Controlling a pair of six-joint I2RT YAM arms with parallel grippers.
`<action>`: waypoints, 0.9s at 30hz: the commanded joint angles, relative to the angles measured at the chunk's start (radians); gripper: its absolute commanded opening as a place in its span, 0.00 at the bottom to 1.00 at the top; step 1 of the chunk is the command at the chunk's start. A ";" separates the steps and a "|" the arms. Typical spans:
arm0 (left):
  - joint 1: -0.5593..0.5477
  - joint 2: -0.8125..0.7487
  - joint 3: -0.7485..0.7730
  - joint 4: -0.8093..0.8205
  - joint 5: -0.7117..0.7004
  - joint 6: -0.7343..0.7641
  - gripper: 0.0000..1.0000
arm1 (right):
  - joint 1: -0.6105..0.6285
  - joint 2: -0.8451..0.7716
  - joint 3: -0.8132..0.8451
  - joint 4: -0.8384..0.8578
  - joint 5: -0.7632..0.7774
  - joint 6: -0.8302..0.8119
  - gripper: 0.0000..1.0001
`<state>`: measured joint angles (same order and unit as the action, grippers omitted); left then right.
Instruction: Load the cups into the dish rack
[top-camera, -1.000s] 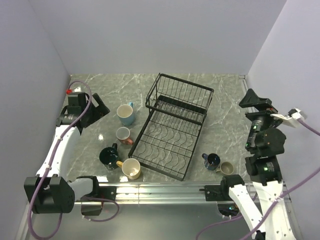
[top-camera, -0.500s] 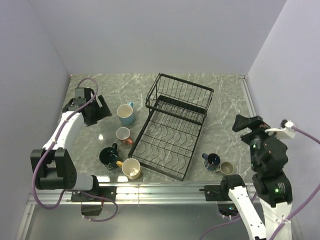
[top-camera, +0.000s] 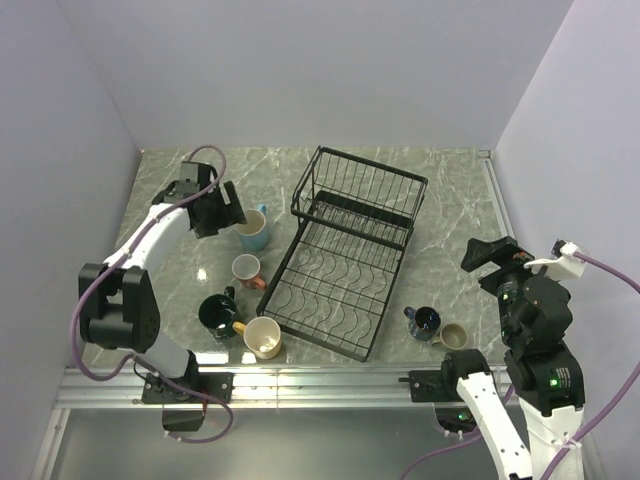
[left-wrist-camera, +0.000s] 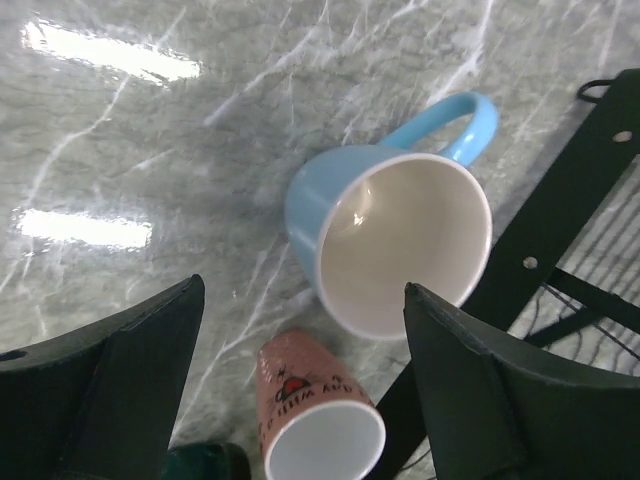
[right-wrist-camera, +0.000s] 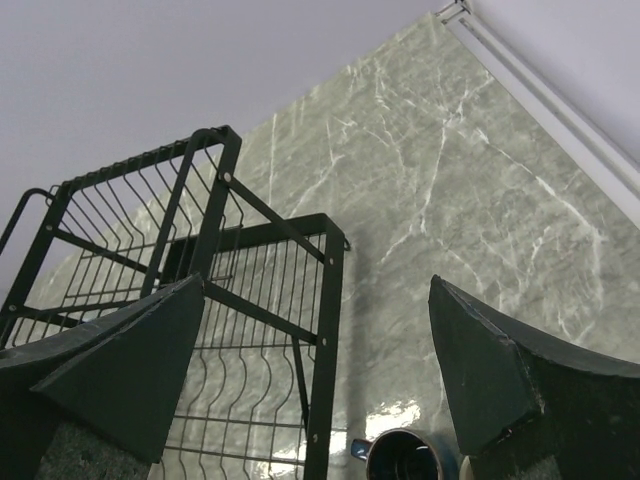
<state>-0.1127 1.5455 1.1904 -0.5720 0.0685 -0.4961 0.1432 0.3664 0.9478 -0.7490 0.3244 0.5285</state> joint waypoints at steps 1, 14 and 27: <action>-0.016 0.051 0.044 0.020 -0.047 -0.015 0.85 | -0.002 0.009 -0.001 0.000 0.011 -0.041 1.00; -0.016 0.272 0.205 -0.011 -0.064 0.024 0.00 | -0.001 0.034 0.002 0.004 -0.004 -0.093 1.00; 0.251 -0.007 0.046 0.115 0.449 -0.091 0.00 | -0.001 0.048 0.060 0.030 -0.160 -0.044 0.99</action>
<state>0.0647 1.6970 1.2510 -0.5632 0.2687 -0.5236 0.1432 0.3878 0.9504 -0.7517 0.2394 0.4595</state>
